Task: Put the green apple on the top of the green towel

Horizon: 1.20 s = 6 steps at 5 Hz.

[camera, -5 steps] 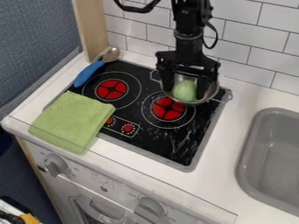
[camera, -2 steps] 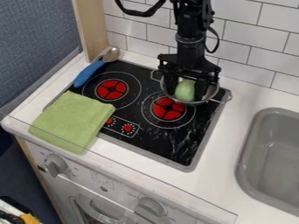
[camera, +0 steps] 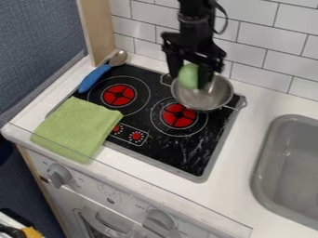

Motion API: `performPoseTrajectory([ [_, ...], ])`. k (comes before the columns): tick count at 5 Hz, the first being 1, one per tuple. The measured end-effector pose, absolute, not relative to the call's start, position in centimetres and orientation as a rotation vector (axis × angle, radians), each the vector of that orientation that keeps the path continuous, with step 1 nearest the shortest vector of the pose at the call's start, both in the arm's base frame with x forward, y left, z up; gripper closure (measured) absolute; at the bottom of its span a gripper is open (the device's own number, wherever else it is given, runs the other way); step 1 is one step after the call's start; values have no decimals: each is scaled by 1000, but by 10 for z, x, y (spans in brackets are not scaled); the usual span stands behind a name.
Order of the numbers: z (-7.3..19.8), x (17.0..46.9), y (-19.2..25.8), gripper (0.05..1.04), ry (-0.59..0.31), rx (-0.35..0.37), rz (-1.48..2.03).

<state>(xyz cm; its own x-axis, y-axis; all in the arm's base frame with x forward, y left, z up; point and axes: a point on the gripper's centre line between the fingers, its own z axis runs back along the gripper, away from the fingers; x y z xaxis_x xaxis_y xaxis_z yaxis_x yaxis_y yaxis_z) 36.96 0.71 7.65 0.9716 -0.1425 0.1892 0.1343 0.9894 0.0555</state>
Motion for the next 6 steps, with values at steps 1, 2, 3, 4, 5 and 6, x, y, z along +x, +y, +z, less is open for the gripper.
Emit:
performPoseTrajectory([
  [1, 82, 340, 25, 304, -175, 98, -211],
  [2, 76, 297, 58, 304, -112, 99, -240],
  [3, 72, 254, 90, 305, -57, 109, -237],
  [4, 65, 234, 122, 305, -11, 98, -202],
  [5, 54, 229, 126, 305, 32, 78, -194],
  [6, 44, 228, 127, 305, 66, 78, -189],
])
